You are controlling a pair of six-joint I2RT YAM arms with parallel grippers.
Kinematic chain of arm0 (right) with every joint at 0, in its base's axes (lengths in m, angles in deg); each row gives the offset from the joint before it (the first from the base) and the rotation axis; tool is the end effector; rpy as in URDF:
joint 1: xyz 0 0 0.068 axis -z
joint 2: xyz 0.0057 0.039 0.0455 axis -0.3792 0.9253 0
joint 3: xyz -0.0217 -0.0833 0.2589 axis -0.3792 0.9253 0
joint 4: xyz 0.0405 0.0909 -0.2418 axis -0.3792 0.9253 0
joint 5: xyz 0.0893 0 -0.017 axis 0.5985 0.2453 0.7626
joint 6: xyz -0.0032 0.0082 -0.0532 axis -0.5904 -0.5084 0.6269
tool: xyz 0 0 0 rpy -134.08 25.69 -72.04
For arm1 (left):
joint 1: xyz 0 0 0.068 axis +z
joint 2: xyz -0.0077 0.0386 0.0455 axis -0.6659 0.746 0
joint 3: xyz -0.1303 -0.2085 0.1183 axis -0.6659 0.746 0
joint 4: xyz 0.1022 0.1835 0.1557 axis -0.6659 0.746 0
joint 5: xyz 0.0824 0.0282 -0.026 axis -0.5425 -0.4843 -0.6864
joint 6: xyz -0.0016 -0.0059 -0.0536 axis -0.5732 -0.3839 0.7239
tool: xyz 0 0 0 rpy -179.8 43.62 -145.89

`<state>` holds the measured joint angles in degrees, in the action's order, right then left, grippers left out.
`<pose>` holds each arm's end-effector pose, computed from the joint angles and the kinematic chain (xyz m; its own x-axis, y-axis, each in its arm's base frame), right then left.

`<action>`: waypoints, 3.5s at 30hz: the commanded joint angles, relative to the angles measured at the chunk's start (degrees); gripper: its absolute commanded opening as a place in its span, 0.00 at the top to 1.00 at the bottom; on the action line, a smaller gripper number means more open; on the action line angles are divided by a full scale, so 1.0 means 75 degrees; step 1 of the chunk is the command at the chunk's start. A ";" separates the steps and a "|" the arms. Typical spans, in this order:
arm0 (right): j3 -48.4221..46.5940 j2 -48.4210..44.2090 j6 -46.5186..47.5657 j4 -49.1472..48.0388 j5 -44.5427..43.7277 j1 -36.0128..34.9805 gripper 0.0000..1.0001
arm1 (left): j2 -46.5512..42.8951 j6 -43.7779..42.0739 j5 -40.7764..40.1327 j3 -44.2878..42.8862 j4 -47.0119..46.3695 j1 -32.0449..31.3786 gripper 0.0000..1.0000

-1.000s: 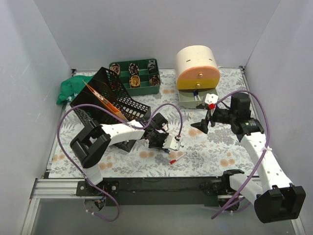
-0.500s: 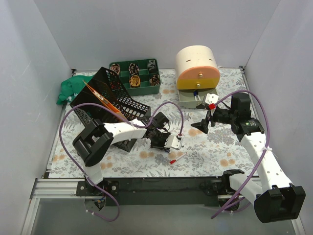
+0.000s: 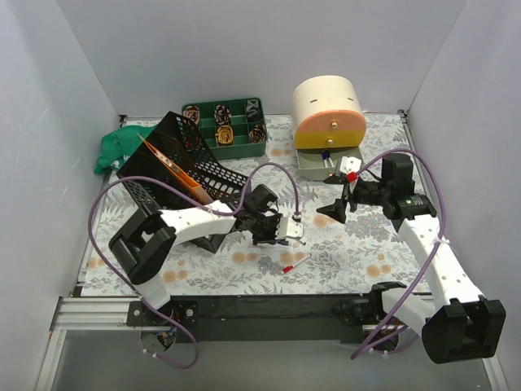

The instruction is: Organize the desk

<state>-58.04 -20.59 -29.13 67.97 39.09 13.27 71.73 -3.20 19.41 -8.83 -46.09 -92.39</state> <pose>0.2076 0.0619 0.3134 0.1106 -0.3617 -0.9257 -0.9156 0.3251 -0.2364 0.2009 -0.2682 0.1739 -0.4360 0.7491 -0.4988 0.8974 0.3199 -0.3040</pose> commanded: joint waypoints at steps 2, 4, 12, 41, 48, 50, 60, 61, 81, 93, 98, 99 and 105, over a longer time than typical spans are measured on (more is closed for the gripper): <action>-0.0106 0.0522 0.0313 0.0634 0.0771 -0.0028 0.06 | -0.1358 0.1821 0.0478 0.0553 -0.2004 0.0176 1.00; -0.0165 0.0768 0.0360 0.0786 0.0912 -0.0098 0.07 | -0.1674 0.2664 0.0514 0.0858 -0.2521 0.0188 1.00; -0.0049 0.0968 0.0278 0.0775 0.1883 -0.0216 0.09 | -0.2682 0.5793 0.0035 0.2275 -0.5860 0.0306 1.00; 0.0619 0.1132 -0.1488 -0.1039 0.3433 -0.0485 0.06 | -0.1547 0.8984 -0.0576 0.3578 -1.2110 -0.0046 1.00; 0.0655 0.1238 -0.2404 -0.1697 0.3268 -0.0556 0.10 | -0.1266 0.8797 -0.0693 0.3367 -1.2004 -0.0198 1.00; 0.0667 0.1215 -0.2581 -0.1873 0.3326 -0.0579 0.11 | -0.1207 0.8773 -0.0751 0.3355 -1.2028 -0.0257 1.00; 0.0866 0.1062 -0.3495 -0.2658 0.3315 -0.0568 0.21 | -0.1066 0.8702 -0.0892 0.3308 -1.2063 -0.0316 1.00; 0.0843 0.1097 -0.3542 -0.2670 0.3291 -0.0567 0.23 | -0.1066 0.8714 -0.0904 0.3285 -1.2063 -0.0316 1.00; 0.0760 0.1156 -0.3496 -0.2658 0.3069 -0.0568 0.99 | -0.1580 0.8761 -0.0822 0.3542 -1.1771 -0.0327 0.54; 0.0679 0.0828 -0.2735 -0.2202 0.2061 -0.0287 0.99 | -0.4367 0.6829 -0.0470 0.3671 -0.7577 -0.0292 0.02; 0.0095 0.0874 -0.1986 -0.1605 0.0428 -0.0274 0.99 | -0.5108 0.5950 -0.0657 0.3519 -0.5796 -0.0292 0.02; -0.0058 0.0909 -0.1810 -0.1499 -0.0009 -0.0286 0.99 | -0.5202 0.5705 -0.0762 0.3438 -0.5515 -0.0292 0.02; -0.1977 0.1822 0.0007 -0.0457 -0.2660 -0.0403 0.99 | -0.5718 0.5222 -0.1559 0.3495 -0.4025 -0.0292 0.02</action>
<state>-62.17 -10.64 -39.65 59.45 34.70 10.98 31.82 41.06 11.98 18.34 -86.81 -94.51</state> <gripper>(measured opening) 0.208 0.982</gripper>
